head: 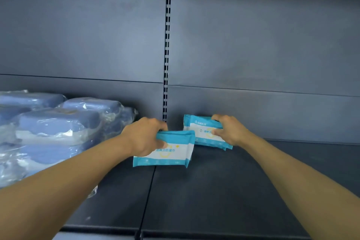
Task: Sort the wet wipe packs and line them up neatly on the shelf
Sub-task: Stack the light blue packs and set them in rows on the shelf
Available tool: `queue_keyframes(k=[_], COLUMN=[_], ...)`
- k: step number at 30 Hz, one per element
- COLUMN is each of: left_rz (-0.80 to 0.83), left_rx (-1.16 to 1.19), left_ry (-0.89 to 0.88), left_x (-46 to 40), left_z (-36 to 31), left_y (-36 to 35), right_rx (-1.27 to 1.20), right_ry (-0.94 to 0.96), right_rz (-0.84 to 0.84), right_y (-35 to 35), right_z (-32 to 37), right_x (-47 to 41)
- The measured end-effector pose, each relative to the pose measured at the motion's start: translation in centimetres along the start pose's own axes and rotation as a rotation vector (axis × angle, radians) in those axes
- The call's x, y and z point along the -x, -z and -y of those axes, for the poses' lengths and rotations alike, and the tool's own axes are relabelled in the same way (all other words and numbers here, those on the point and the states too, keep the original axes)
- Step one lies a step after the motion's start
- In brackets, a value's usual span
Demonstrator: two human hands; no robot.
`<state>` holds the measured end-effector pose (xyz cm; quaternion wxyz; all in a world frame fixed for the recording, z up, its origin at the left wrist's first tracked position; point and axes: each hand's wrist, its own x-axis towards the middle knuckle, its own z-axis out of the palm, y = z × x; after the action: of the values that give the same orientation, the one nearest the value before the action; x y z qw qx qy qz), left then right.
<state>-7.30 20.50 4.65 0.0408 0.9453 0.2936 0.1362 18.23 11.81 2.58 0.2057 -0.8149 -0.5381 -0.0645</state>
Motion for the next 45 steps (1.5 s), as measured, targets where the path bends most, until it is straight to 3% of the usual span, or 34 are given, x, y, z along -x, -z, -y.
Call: queue_keyframes(k=[7,14,22,29,35,37,41,45], left_rz=[0.047,0.053,0.07,0.091,-0.032,-0.094,-0.194,-0.084], left_rx=[0.032,0.053,0.053,0.134,0.214,0.244,0.214,0.317], left_ry=[0.004,-0.012,-0.049,-0.092,-0.123,-0.11,-0.026,0.236], left_x=[-1.7,-2.4,-4.1,-8.6,-11.1,-11.4,-10.5,-9.9], left_z=[0.6,0.9,0.0,-1.9,-3.8,-4.1,-4.1,-2.9], left_y=[-0.8,-1.2,-1.9,-4.0,-6.6,-7.4,-8.3,-9.0], right_rx=[0.151,0.109,0.223,-0.118,-0.398,-0.493,-0.319,-0.282], right_ry=[0.009,0.02,-0.052,-0.125,-0.224,-0.265,-0.211,-0.263], right_rz=[0.007,-0.032,-0.063,-0.099,-0.034,0.072,0.171,0.147], right_y=[-1.5,-2.3,-1.6,-0.5,0.3,0.3,-0.5,-1.3], right_z=[-1.3,-1.7,-1.6,-3.9,-4.9,-4.3,-3.3,-2.6], right_x=[-0.6,-1.2,-1.8,-0.7,0.7,1.0,1.6,1.9])
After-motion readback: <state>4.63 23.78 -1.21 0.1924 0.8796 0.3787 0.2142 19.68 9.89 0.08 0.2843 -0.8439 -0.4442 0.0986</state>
